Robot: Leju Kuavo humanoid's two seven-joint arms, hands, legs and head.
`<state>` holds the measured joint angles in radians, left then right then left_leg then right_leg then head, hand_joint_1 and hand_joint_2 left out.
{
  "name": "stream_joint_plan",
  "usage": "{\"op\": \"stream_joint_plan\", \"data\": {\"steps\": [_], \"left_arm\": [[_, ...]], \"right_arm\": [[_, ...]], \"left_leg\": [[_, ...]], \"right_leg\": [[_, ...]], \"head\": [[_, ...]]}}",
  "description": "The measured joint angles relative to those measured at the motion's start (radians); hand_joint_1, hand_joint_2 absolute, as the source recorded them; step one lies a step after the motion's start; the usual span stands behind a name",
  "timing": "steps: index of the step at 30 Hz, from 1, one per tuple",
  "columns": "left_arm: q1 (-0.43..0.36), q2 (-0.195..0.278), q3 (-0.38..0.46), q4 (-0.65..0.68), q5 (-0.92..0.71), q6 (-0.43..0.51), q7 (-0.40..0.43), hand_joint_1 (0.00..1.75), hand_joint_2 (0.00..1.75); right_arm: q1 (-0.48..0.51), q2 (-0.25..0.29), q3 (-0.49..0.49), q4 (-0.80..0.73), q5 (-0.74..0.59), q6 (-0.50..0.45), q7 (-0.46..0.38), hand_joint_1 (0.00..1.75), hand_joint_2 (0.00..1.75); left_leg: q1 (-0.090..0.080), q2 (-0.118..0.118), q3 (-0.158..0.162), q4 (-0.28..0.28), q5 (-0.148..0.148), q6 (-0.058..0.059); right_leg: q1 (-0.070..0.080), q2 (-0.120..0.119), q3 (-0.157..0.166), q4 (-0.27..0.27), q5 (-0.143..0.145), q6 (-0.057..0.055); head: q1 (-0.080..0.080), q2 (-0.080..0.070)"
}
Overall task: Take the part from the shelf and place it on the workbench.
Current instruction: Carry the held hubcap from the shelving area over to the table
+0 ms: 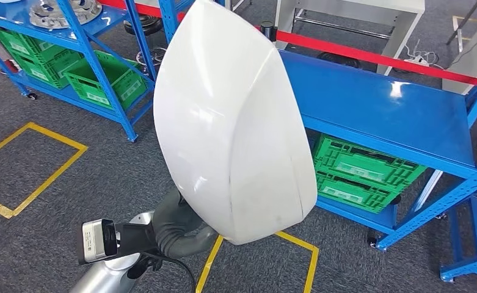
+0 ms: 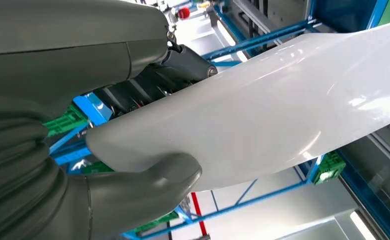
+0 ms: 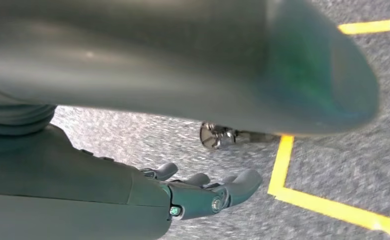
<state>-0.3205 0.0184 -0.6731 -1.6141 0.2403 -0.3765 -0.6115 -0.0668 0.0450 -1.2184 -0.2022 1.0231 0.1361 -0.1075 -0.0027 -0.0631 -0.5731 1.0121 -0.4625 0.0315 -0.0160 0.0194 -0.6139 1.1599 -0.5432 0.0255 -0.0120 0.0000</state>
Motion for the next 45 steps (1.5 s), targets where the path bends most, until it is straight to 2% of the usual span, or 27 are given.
{"op": "stream_joint_plan", "data": {"steps": [2, 3, 5, 6, 8, 10, 12, 13, 14, 16, 18, 21, 23, 25, 27, 28, 29, 30, 32, 34, 36, 38, 40, 42, 43, 44, 45], "left_arm": [[-0.002, 0.000, -0.001, 0.001, 0.000, 0.000, 0.000, 1.75, 1.75], [-0.003, 0.000, -0.002, 0.002, 0.000, 0.000, 0.000, 1.75, 1.75], [-0.004, 0.000, -0.005, 0.002, 0.000, 0.000, 0.000, 1.75, 1.75], [-0.005, 0.000, -0.006, 0.002, 0.000, 0.001, 0.000, 1.75, 1.75], [-0.010, 0.001, -0.008, 0.002, -0.001, 0.004, 0.000, 1.75, 1.75], [-0.014, 0.002, -0.011, 0.003, -0.002, 0.012, 0.001, 1.75, 1.75], [-0.013, 0.005, -0.012, 0.005, -0.005, 0.024, -0.001, 1.75, 1.75], [-0.011, 0.007, -0.013, 0.007, -0.007, 0.031, -0.003, 1.75, 1.75], [-0.010, 0.010, -0.013, 0.008, -0.009, 0.036, -0.008, 1.75, 1.75], [-0.011, 0.013, -0.013, 0.010, -0.012, 0.041, -0.017, 1.75, 1.75], [-0.013, 0.012, -0.013, 0.014, -0.014, 0.041, -0.023, 1.75, 1.75], [-0.016, 0.011, -0.014, 0.023, -0.018, 0.039, -0.025, 1.75, 1.75], [-0.021, 0.008, -0.014, 0.025, -0.018, 0.037, -0.025, 1.75, 1.75], [-0.028, 0.004, -0.014, 0.028, -0.019, 0.033, -0.023, 1.75, 1.75], [-0.030, 0.002, -0.014, 0.033, -0.019, 0.031, -0.020, 1.75, 1.75], [-0.031, 0.002, -0.014, 0.035, -0.019, 0.030, -0.019, 1.75, 1.75], [-0.032, 0.002, -0.014, 0.038, -0.019, 0.030, -0.018, 1.75, 1.75], [-0.034, 0.000, -0.014, 0.040, -0.019, 0.030, -0.017, 1.75, 1.75], [-0.041, -0.004, -0.014, 0.043, -0.019, 0.030, -0.017, 1.75, 1.75], [-0.046, -0.007, -0.014, 0.046, -0.019, 0.030, -0.016, 1.75, 1.75], [-0.047, -0.008, -0.015, 0.049, -0.019, 0.030, -0.016, 1.75, 1.75], [-0.049, -0.008, -0.017, 0.049, -0.020, 0.030, -0.016, 1.75, 1.75], [-0.049, -0.008, -0.018, 0.048, -0.023, 0.030, -0.017, 1.75, 1.75], [-0.041, -0.007, -0.019, 0.046, -0.033, 0.030, -0.016, 1.75, 1.75], [-0.035, -0.007, -0.019, 0.043, -0.040, 0.030, -0.013, 1.75, 1.75], [-0.029, -0.006, -0.019, 0.037, -0.047, 0.030, -0.008, 1.75, 1.75], [-0.024, -0.006, -0.018, 0.028, -0.053, 0.031, -0.002, 1.75, 1.75]], "right_arm": [[-0.001, -0.002, 0.000, 0.000, 0.000, 0.002, 0.000, 0.00, 0.00], [-0.001, -0.002, 0.000, 0.000, 0.000, 0.003, 0.001, 0.00, 0.00], [-0.001, -0.002, 0.000, 0.000, 0.000, 0.004, 0.002, 0.00, 0.00], [-0.002, -0.002, 0.000, 0.000, 0.000, 0.004, 0.004, 0.00, 0.00], [-0.002, -0.001, 0.000, 0.000, 0.001, 0.003, 0.006, 0.00, 0.00], [0.000, -0.003, 0.000, 0.000, 0.004, 0.003, 0.008, 0.00, 0.00], [0.003, -0.005, 0.000, 0.000, 0.008, 0.001, 0.011, 0.00, 0.00], [0.003, -0.006, 0.000, 0.000, 0.010, 0.000, 0.014, 0.00, 0.00], [0.002, -0.006, 0.000, 0.000, 0.012, 0.000, 0.019, 0.00, 0.00], [0.001, -0.006, 0.000, 0.000, 0.010, 0.001, 0.028, 0.00, 0.00], [0.001, -0.007, 0.000, 0.000, 0.004, 0.000, 0.037, 0.00, 0.00], [-0.004, -0.006, 0.000, 0.000, 0.003, 0.000, 0.047, 0.00, 0.00], [-0.007, -0.003, 0.000, 0.000, 0.005, 0.004, 0.047, 0.00, 0.00], [-0.005, 0.000, 0.000, 0.000, 0.005, 0.004, 0.047, 0.00, 0.00], [-0.001, 0.002, 0.000, 0.000, 0.005, 0.000, 0.046, 0.00, 0.00], [0.000, 0.002, 0.000, 0.000, 0.005, -0.002, 0.044, 0.00, 0.00], [0.000, 0.002, 0.000, 0.000, 0.005, -0.003, 0.043, 0.00, 0.00], [-0.002, 0.003, 0.000, 0.000, 0.005, -0.004, 0.042, 0.00, 0.00], [-0.004, 0.002, 0.000, 0.000, 0.005, -0.004, 0.041, 0.00, 0.00], [-0.006, 0.003, 0.000, 0.000, 0.004, -0.005, 0.041, 0.00, 0.00], [-0.008, 0.003, 0.000, 0.000, 0.002, -0.007, 0.040, 0.00, 0.00], [-0.009, 0.003, 0.000, 0.000, -0.001, -0.012, 0.039, 0.00, 0.00], [-0.005, 0.002, 0.000, 0.000, -0.001, -0.016, 0.039, 0.00, 0.00], [-0.002, 0.002, 0.000, 0.000, 0.002, -0.017, 0.041, 0.00, 0.00], [-0.002, 0.001, 0.000, 0.000, 0.005, -0.017, 0.043, 0.00, 0.00], [-0.002, 0.001, 0.000, 0.000, 0.009, -0.014, 0.044, 0.00, 0.00], [-0.003, 0.001, 0.001, 0.000, 0.013, -0.011, 0.046, 0.00, 0.00]], "left_leg": [[-0.002, -0.020, -0.007, 0.008, 0.000, -0.008], [-0.001, -0.029, -0.012, 0.009, 0.002, -0.014], [-0.001, -0.048, -0.020, 0.008, 0.007, -0.029], [-0.001, -0.044, -0.023, 0.010, 0.006, -0.034], [-0.003, -0.005, -0.048, 0.060, -0.025, -0.045], [0.002, 0.039, -0.105, 0.183, -0.090, -0.055], [0.008, 0.052, -0.153, 0.285, -0.125, -0.063], [0.010, 0.056, -0.151, 0.284, -0.115, -0.065], [0.012, 0.063, -0.129, 0.244, -0.089, -0.066], [0.011, 0.106, -0.053, 0.102, -0.030, -0.061], [0.006, 0.135, -0.011, 0.018, -0.008, -0.048], [0.003, 0.107, -0.013, 0.006, -0.004, -0.025], [0.007, 0.085, -0.011, -0.001, 0.004, -0.012], [0.008, 0.062, -0.012, -0.003, 0.008, -0.004], [0.007, 0.036, -0.015, -0.002, 0.008, -0.001], [0.007, 0.022, -0.015, 0.000, 0.009, -0.002], [0.007, 0.008, -0.016, 0.002, 0.009, -0.002], [0.007, -0.006, -0.016, 0.005, 0.008, -0.005], [0.007, -0.030, -0.020, 0.013, 0.007, -0.014], [0.007, -0.050, -0.027, 0.015, 0.008, -0.027], [0.008, -0.061, -0.033, 0.013, 0.011, -0.040], [0.007, -0.022, -0.049, 0.046, -0.009, -0.050], [0.006, 0.035, -0.100, 0.157, -0.071, -0.057], [0.007, 0.053, -0.160, 0.283, -0.122, -0.061], [0.007, 0.055, -0.171, 0.306, -0.124, -0.062], [0.007, 0.058, -0.158, 0.284, -0.104, -0.061], [0.007, 0.067, -0.126, 0.224, -0.073, -0.058]], "right_leg": [[0.000, 0.039, 0.050, -0.112, 0.041, -0.005], [0.001, 0.050, 0.057, -0.134, 0.043, -0.007], [0.001, 0.033, 0.056, -0.138, 0.047, -0.015], [0.000, 0.023, 0.056, -0.140, 0.049, -0.021], [-0.006, -0.001, 0.058, -0.145, 0.053, -0.032], [-0.005, -0.026, 0.057, -0.145, 0.052, -0.038], [-0.005, -0.054, 0.057, -0.145, 0.051, -0.038], [-0.005, -0.068, 0.057, -0.145, 0.050, -0.038], [-0.005, -0.080, 0.058, -0.145, 0.049, -0.036], [-0.002, -0.102, 0.063, -0.144, 0.045, -0.029], [0.003, -0.122, 0.067, -0.143, 0.041, -0.018], [0.002, -0.144, 0.074, -0.145, 0.038, 0.002], [-0.003, -0.104, 0.061, -0.107, 0.009, 0.012], [-0.004, -0.045, 0.006, 0.010, -0.053, 0.014], [-0.003, -0.027, -0.055, 0.125, -0.092, 0.013], [-0.003, -0.025, -0.065, 0.137, -0.084, 0.012], [-0.003, -0.023, -0.056, 0.109, -0.057, 0.011], [-0.005, -0.012, -0.029, 0.046, -0.018, 0.009], [-0.008, 0.030, 0.026, -0.080, 0.036, 0.006], [-0.007, 0.050, 0.043, -0.126, 0.045, -0.001], [-0.005, 0.029, 0.043, -0.129, 0.050, -0.013], [-0.006, 0.006, 0.046, -0.133, 0.053, -0.027], [-0.004, -0.020, 0.048, -0.134, 0.051, -0.036], [-0.002, -0.049, 0.048, -0.133, 0.049, -0.039], [-0.001, -0.063, 0.048, -0.133, 0.048, -0.039], [0.000, -0.076, 0.049, -0.133, 0.047, -0.039], [0.000, -0.088, 0.051, -0.133, 0.045, -0.037]], "head": [[0.001, 0.000], [0.001, 0.000], [0.002, 0.000], [0.001, 0.000], [-0.007, 0.000], [-0.015, 0.000], [-0.017, 0.000], [-0.017, 0.000], [-0.017, 0.000], [-0.019, 0.000], [-0.018, 0.000], [-0.015, 0.000], [-0.012, 0.000], [-0.005, 0.000], [-0.001, 0.000], [0.000, 0.000], [0.000, 0.000], [0.001, 0.000], [0.003, 0.000], [0.004, 0.000], [0.004, 0.000], [-0.001, 0.000], [-0.007, 0.000], [-0.010, 0.000], [-0.010, 0.000], [-0.011, 0.000], [-0.011, 0.000]]}}
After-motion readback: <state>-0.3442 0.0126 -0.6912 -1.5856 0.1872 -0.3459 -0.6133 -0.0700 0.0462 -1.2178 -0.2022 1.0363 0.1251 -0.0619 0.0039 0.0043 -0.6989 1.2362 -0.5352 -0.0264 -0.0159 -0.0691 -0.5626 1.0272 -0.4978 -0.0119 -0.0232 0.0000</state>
